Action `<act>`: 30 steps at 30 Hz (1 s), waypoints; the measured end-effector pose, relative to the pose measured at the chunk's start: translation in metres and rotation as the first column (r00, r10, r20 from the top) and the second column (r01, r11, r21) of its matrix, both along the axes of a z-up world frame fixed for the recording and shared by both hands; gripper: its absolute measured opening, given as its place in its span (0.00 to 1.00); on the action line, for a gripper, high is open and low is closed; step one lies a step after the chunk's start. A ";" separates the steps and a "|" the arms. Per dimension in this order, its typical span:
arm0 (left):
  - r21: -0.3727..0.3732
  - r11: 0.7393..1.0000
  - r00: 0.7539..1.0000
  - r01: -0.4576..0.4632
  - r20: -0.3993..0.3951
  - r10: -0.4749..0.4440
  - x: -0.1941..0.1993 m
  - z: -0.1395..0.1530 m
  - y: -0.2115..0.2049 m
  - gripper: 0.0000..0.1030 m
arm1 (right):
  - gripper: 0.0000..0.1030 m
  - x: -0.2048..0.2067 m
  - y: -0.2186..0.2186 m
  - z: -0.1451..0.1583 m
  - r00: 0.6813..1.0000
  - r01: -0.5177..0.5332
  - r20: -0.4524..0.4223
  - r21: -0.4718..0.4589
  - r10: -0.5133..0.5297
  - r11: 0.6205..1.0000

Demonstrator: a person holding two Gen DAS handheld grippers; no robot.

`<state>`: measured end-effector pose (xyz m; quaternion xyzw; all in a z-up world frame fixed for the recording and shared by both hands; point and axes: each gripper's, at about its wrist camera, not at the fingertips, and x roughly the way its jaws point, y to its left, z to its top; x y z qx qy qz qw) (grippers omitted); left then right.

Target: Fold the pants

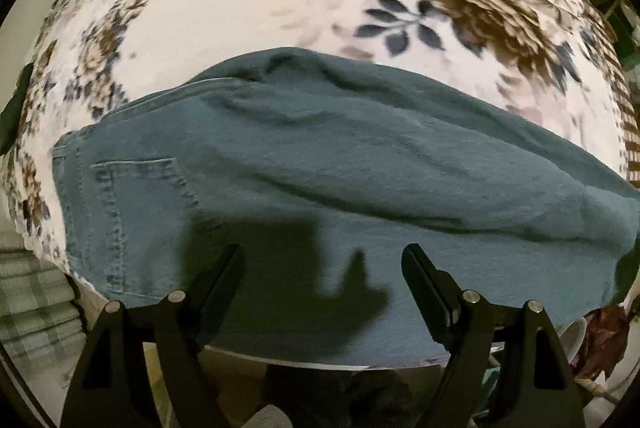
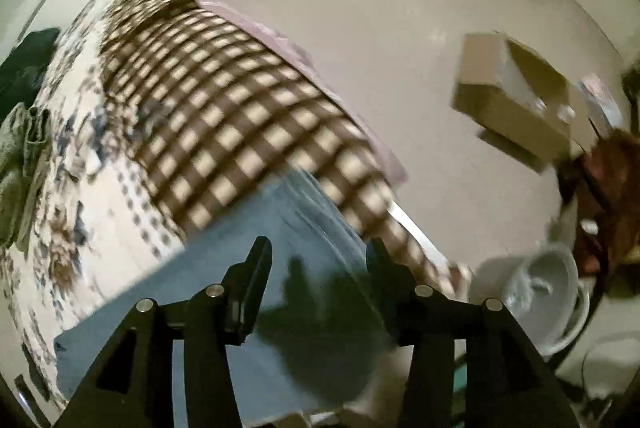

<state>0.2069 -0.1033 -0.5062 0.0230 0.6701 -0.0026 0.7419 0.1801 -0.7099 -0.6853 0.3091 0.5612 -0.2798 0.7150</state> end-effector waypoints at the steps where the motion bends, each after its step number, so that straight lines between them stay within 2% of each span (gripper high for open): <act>1: -0.002 1.000 1.000 0.002 -0.001 -0.002 0.000 0.001 -0.007 0.77 | 0.50 0.009 -0.005 -0.009 0.999 -0.007 -0.034 0.017 0.007 1.000; 3: -0.011 1.000 1.000 0.011 0.001 -0.011 0.001 0.003 -0.018 0.77 | 0.48 0.028 -0.010 -0.030 0.994 -0.020 -0.103 0.031 0.023 0.999; 4: -0.011 1.000 1.000 0.019 0.004 -0.019 0.002 0.005 -0.025 0.77 | 0.23 0.034 -0.008 -0.038 0.988 -0.037 -0.147 0.019 0.040 0.999; 5: -0.011 1.000 1.000 0.026 0.007 -0.026 0.003 0.006 -0.030 0.77 | 0.18 0.037 -0.007 -0.041 0.984 -0.055 -0.169 -0.008 0.053 0.998; 8: -0.005 0.998 0.998 0.058 0.029 -0.057 0.002 0.012 -0.044 0.77 | 0.16 0.039 0.004 -0.021 0.986 -0.098 -0.148 -0.114 0.081 0.989; 11: -0.007 0.997 0.996 0.082 0.043 -0.081 0.000 0.016 -0.055 0.77 | 0.16 0.025 0.011 0.026 0.998 -0.056 -0.035 -0.207 0.050 0.977; 13: -0.011 0.995 0.994 0.103 0.048 -0.102 -0.001 0.017 -0.061 0.77 | 0.16 0.019 0.017 0.046 0.999 -0.025 0.023 -0.231 0.031 0.973; 16: -0.006 0.994 0.993 0.112 0.048 -0.112 0.008 0.018 -0.074 0.77 | 0.16 0.017 0.024 0.054 0.999 -0.012 0.043 -0.235 0.023 0.972; 18: 0.011 0.991 0.989 0.130 0.063 -0.131 0.015 0.014 -0.082 0.77 | 0.18 0.021 0.016 0.039 0.999 0.010 0.040 -0.189 -0.002 0.982; 20: 0.038 0.988 0.987 0.153 0.052 -0.155 0.030 0.002 -0.092 0.77 | 0.37 0.031 0.013 0.010 0.999 -0.028 -0.027 -0.115 0.025 0.993; 21: 0.041 0.986 0.986 0.161 0.045 -0.163 0.032 -0.005 -0.098 0.77 | 0.39 0.034 0.011 -0.004 0.998 -0.023 -0.065 -0.066 0.018 0.998; 24: 0.059 0.983 0.985 0.172 0.015 -0.173 0.034 -0.023 -0.106 0.77 | 0.42 0.001 0.001 -0.002 0.996 0.093 -0.016 -0.001 -0.093 0.996; 26: 0.055 0.984 0.986 0.168 -0.002 -0.168 0.034 -0.033 -0.108 0.77 | 0.43 -0.026 -0.004 -0.005 0.985 0.174 0.001 0.067 -0.175 0.982; 30: 0.047 0.985 0.986 0.166 -0.007 -0.166 0.028 -0.035 -0.112 0.78 | 0.43 -0.075 -0.004 -0.048 0.943 0.324 -0.018 0.280 -0.333 0.904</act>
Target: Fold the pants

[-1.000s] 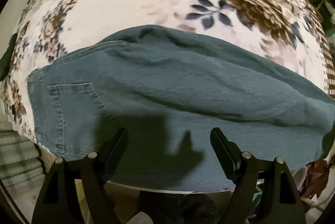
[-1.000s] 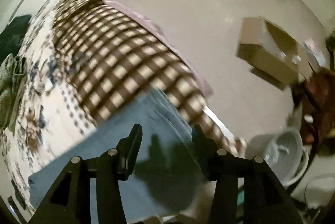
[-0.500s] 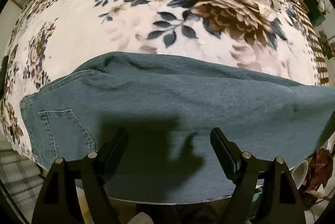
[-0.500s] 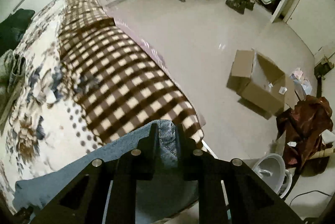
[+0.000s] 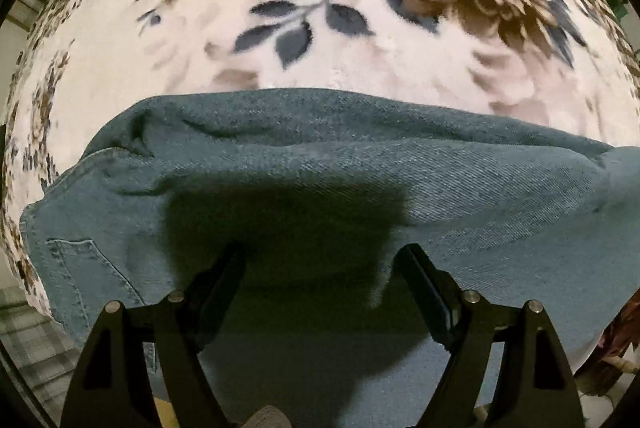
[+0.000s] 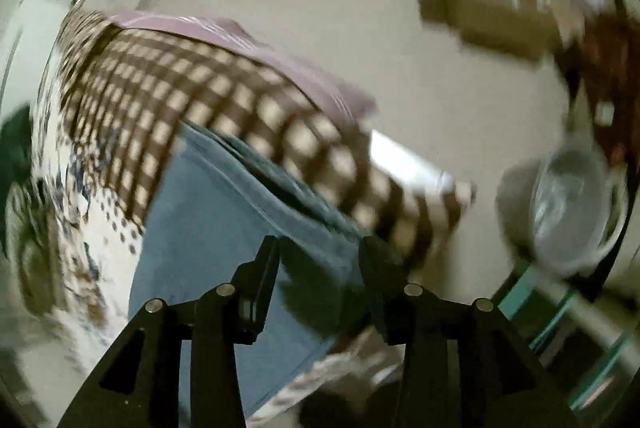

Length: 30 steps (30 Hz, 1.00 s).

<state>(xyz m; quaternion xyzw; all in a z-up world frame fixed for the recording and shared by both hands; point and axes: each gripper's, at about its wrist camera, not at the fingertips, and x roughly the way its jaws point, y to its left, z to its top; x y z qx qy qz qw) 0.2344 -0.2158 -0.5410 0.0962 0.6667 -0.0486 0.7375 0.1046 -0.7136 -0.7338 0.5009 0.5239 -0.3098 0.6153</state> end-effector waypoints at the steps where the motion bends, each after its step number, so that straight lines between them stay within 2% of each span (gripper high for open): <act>1: 0.001 1.000 1.000 0.000 -0.004 0.000 -0.001 -0.001 0.006 0.78 | 0.43 -0.007 0.002 -0.009 0.999 0.029 0.019 0.039 -0.030 0.999; 3: 0.003 1.000 1.000 0.000 -0.016 0.000 -0.005 -0.004 0.008 0.78 | 0.43 -0.020 0.009 -0.029 0.992 0.104 0.053 0.144 -0.113 0.984; 4: 0.003 1.000 1.000 0.002 -0.020 -0.002 -0.006 -0.006 0.023 0.78 | 0.43 -0.023 0.014 -0.035 0.986 0.132 0.081 0.184 -0.149 0.974; 6: 0.007 1.000 1.000 0.006 -0.027 -0.005 -0.015 -0.008 0.026 0.78 | 0.43 -0.023 0.023 -0.043 0.973 0.154 0.135 0.219 -0.187 0.963; 7: 0.009 1.000 0.999 0.007 -0.033 -0.006 -0.019 -0.010 0.029 0.78 | 0.37 -0.023 0.026 -0.041 0.971 0.155 0.150 0.195 -0.186 0.968; 8: 0.010 1.000 0.999 0.008 -0.039 -0.008 -0.023 -0.011 0.029 0.78 | 0.16 -0.021 0.029 -0.037 0.972 0.150 0.158 0.158 -0.175 0.976; 9: 0.011 1.000 0.999 0.009 -0.042 -0.009 -0.025 -0.013 0.029 0.78 | 0.12 -0.018 0.032 -0.032 0.978 0.135 0.147 0.116 -0.151 0.984; 11: 0.012 1.000 0.999 0.009 -0.044 -0.009 -0.033 -0.016 0.026 0.78 | 0.08 -0.015 0.037 -0.019 0.981 0.121 0.144 0.049 -0.127 0.991; 14: 0.015 1.000 0.999 0.017 -0.047 -0.016 -0.046 -0.017 0.027 0.78 | 0.07 -0.015 0.042 0.011 0.992 0.095 0.091 -0.072 -0.088 0.993; 15: 0.011 1.000 0.999 0.017 -0.049 -0.016 -0.045 -0.017 0.029 0.78 | 0.07 -0.013 0.042 0.017 0.997 0.068 0.053 -0.107 -0.062 0.992; 16: 0.010 1.000 0.999 0.016 -0.051 -0.015 -0.049 -0.017 0.032 0.78 | 0.06 -0.010 0.044 0.019 1.000 0.016 -0.020 -0.150 -0.020 0.989; 18: 0.013 1.000 0.998 0.011 -0.061 -0.010 -0.055 -0.018 0.044 0.78 | 0.07 -0.012 0.038 0.015 0.988 -0.045 -0.156 -0.209 0.013 0.977; 20: 0.003 1.000 0.997 -0.005 -0.074 0.006 -0.066 -0.015 0.053 0.78 | 0.08 -0.013 0.029 0.001 0.972 -0.060 -0.231 -0.132 0.028 0.989; 21: -0.004 1.000 0.997 -0.018 -0.069 0.018 -0.072 -0.010 0.060 0.78 | 0.09 -0.012 0.029 0.003 0.977 -0.052 -0.212 -0.098 0.030 0.994; 23: -0.007 0.999 0.998 -0.044 -0.046 0.043 -0.082 0.001 0.076 0.78 | 0.30 0.006 0.040 0.023 0.983 -0.104 -0.162 -0.112 0.085 0.988; 25: -0.001 0.997 0.997 -0.071 -0.016 0.071 -0.090 0.013 0.094 0.78 | 0.36 0.036 0.069 0.050 0.975 -0.204 -0.110 -0.124 0.191 0.971; 27: 0.002 0.994 0.994 -0.106 0.008 0.106 -0.089 0.023 0.114 0.78 | 0.36 0.079 0.118 0.064 0.947 -0.322 -0.033 -0.062 0.320 0.945; 29: 0.021 0.991 0.990 -0.132 0.046 0.131 -0.083 0.030 0.133 0.78 | 0.37 0.121 0.168 0.064 0.901 -0.432 0.040 0.015 0.432 0.902; 30: 0.031 0.990 0.989 -0.139 0.060 0.137 -0.079 0.031 0.140 0.78 | 0.37 0.146 0.205 0.064 0.869 -0.494 0.077 0.053 0.489 0.868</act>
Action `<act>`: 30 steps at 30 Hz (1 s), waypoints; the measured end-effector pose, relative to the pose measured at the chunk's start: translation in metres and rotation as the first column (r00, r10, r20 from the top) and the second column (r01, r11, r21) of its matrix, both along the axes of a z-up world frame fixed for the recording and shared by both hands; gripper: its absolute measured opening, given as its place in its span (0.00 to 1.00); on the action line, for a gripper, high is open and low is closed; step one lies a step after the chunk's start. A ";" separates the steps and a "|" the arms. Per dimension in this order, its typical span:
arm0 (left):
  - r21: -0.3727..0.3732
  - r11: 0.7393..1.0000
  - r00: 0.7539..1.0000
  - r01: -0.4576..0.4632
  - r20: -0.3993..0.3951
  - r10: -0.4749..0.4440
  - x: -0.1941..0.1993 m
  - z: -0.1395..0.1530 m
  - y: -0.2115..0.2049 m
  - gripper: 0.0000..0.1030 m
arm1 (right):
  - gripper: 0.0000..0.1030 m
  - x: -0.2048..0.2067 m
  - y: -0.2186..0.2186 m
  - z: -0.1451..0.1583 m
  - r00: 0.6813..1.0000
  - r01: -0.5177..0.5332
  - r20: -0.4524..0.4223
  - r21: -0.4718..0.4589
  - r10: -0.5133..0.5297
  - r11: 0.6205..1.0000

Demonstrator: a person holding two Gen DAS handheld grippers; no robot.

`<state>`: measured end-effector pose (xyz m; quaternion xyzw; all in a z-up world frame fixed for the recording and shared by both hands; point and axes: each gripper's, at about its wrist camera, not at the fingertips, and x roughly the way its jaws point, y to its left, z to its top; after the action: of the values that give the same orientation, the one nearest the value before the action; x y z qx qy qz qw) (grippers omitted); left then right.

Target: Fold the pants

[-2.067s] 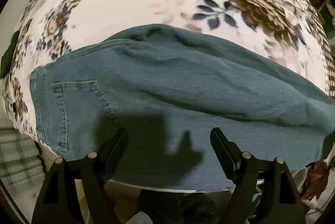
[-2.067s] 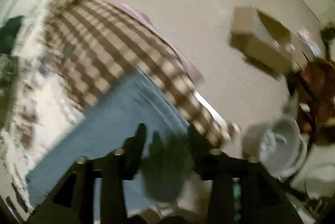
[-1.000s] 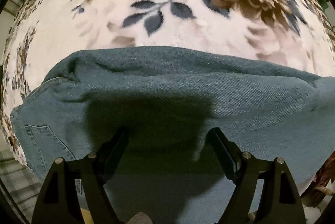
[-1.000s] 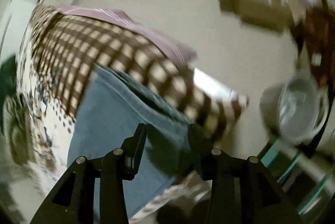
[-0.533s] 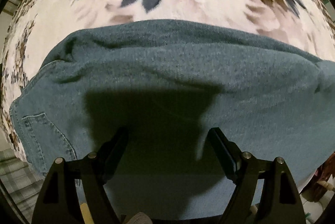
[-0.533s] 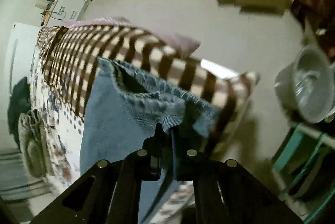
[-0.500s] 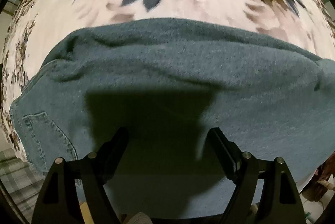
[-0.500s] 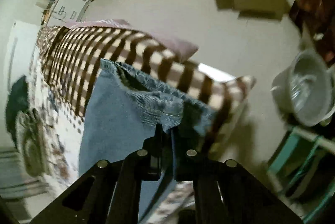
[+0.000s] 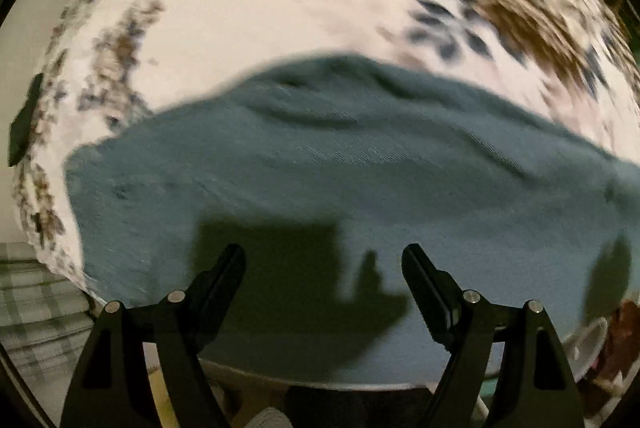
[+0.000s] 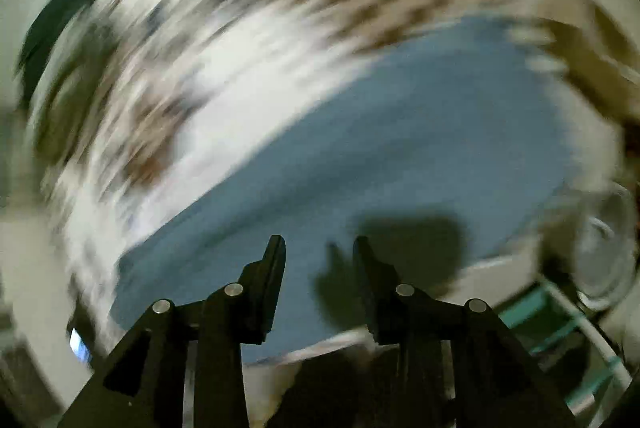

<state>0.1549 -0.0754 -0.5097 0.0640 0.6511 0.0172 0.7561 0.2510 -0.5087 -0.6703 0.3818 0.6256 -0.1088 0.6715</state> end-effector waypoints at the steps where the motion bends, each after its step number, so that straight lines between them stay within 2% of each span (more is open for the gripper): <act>1: 0.017 1.000 1.000 -0.007 0.008 0.007 0.004 -0.001 0.007 0.78 | 0.36 0.025 0.033 0.000 0.998 -0.064 0.029 0.048 0.063 0.997; 4: 0.059 0.997 0.999 -0.050 0.014 0.049 0.026 -0.011 0.036 0.78 | 0.37 0.088 0.122 -0.002 0.972 -0.219 0.116 0.155 0.202 0.963; 6: 0.079 0.994 0.997 -0.078 -0.003 0.079 0.036 -0.024 0.056 0.78 | 0.38 0.132 0.185 -0.016 0.937 -0.342 0.158 0.240 0.311 0.909; 7: 0.086 0.992 0.996 -0.089 -0.011 0.090 0.046 -0.032 0.062 0.78 | 0.40 0.145 0.211 -0.023 0.923 -0.383 0.148 0.248 0.356 0.890; 8: 0.089 0.991 0.994 -0.103 -0.026 0.106 0.053 -0.036 0.070 0.78 | 0.40 0.164 0.242 -0.030 0.892 -0.451 0.137 0.224 0.430 0.864; 9: 0.080 0.989 0.991 -0.125 -0.039 0.129 0.055 -0.040 0.082 0.78 | 0.40 0.173 0.263 -0.033 0.856 -0.516 0.133 0.203 0.499 0.832; 10: 0.076 0.987 0.988 -0.139 -0.049 0.143 0.068 -0.047 0.091 0.78 | 0.40 0.183 0.287 -0.036 0.808 -0.590 0.119 0.168 0.577 0.790; 12: 0.046 0.983 0.982 -0.175 -0.066 0.178 0.069 -0.054 0.108 0.78 | 0.40 0.190 0.333 -0.044 0.656 -0.754 0.053 0.079 0.753 0.652; 13: 0.041 0.982 0.980 -0.186 -0.069 0.189 0.070 -0.056 0.117 0.78 | 0.34 0.195 0.348 -0.049 0.591 -0.807 0.016 0.030 0.806 0.590; 14: 0.030 0.980 0.977 -0.199 -0.077 0.201 0.068 -0.059 0.125 0.78 | 0.15 0.194 0.360 -0.053 0.548 -0.835 -0.042 -0.081 0.835 0.544; 15: 0.020 0.978 0.974 -0.209 -0.084 0.210 0.066 -0.060 0.130 0.78 | 0.07 0.195 0.362 -0.056 0.546 -0.835 -0.061 -0.117 0.835 0.538; 16: 0.013 0.976 0.972 -0.216 -0.087 0.217 0.064 -0.061 0.135 0.78 | 0.05 0.197 0.359 -0.057 0.578 -0.814 -0.061 -0.120 0.814 0.569; 17: 0.006 0.974 0.970 -0.224 -0.089 0.224 0.061 -0.062 0.139 0.78 | 0.00 0.203 0.348 -0.055 0.648 -0.760 -0.051 -0.109 0.760 0.640; 19: -0.003 0.973 0.969 -0.232 -0.092 0.231 0.056 -0.066 0.149 0.78 | 0.00 0.211 0.330 -0.050 0.714 -0.696 -0.040 -0.151 0.699 0.702; 20: -0.010 0.972 0.967 -0.236 -0.099 0.234 0.054 -0.068 0.153 0.78 | 0.00 0.215 0.319 -0.052 0.752 -0.657 -0.030 -0.118 0.658 0.745; 21: -0.016 0.970 0.965 -0.241 -0.106 0.238 0.053 -0.071 0.158 0.78 | 0.00 0.219 0.309 -0.056 0.788 -0.616 -0.028 -0.045 0.615 0.787; 22: -0.022 0.970 0.965 -0.244 -0.109 0.240 0.052 -0.071 0.161 0.78 | 0.00 0.222 0.303 -0.055 0.805 -0.593 -0.016 -0.004 0.593 0.805; 24: -0.029 0.972 0.968 -0.232 -0.105 0.228 0.051 -0.068 0.164 0.78 | 0.04 0.217 0.289 -0.041 0.818 -0.575 0.031 0.034 0.574 0.817; 25: -0.035 0.974 0.971 -0.223 -0.099 0.219 0.050 -0.064 0.165 0.78 | 0.18 0.211 0.279 -0.033 0.827 -0.562 0.054 0.045 0.560 0.826; 26: -0.042 0.977 0.975 -0.210 -0.089 0.206 0.049 -0.059 0.163 0.78 | 0.44 0.205 0.266 -0.022 0.842 -0.538 0.082 0.055 0.534 0.841; 28: -0.054 0.984 0.984 -0.169 -0.073 0.165 0.046 -0.050 0.155 0.78 | 0.68 0.180 0.226 0.004 0.899 -0.424 0.145 0.054 0.413 0.904; 30: -0.061 0.992 0.992 -0.111 -0.061 0.107 0.044 -0.042 0.141 0.78 | 0.68 0.144 0.182 0.018 0.944 -0.299 0.170 0.072 0.284 0.952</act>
<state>0.1992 0.0661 -0.5518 0.0042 0.6755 0.0356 0.7365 0.3955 -0.3266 -0.6519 0.3244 0.6247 0.0525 0.7083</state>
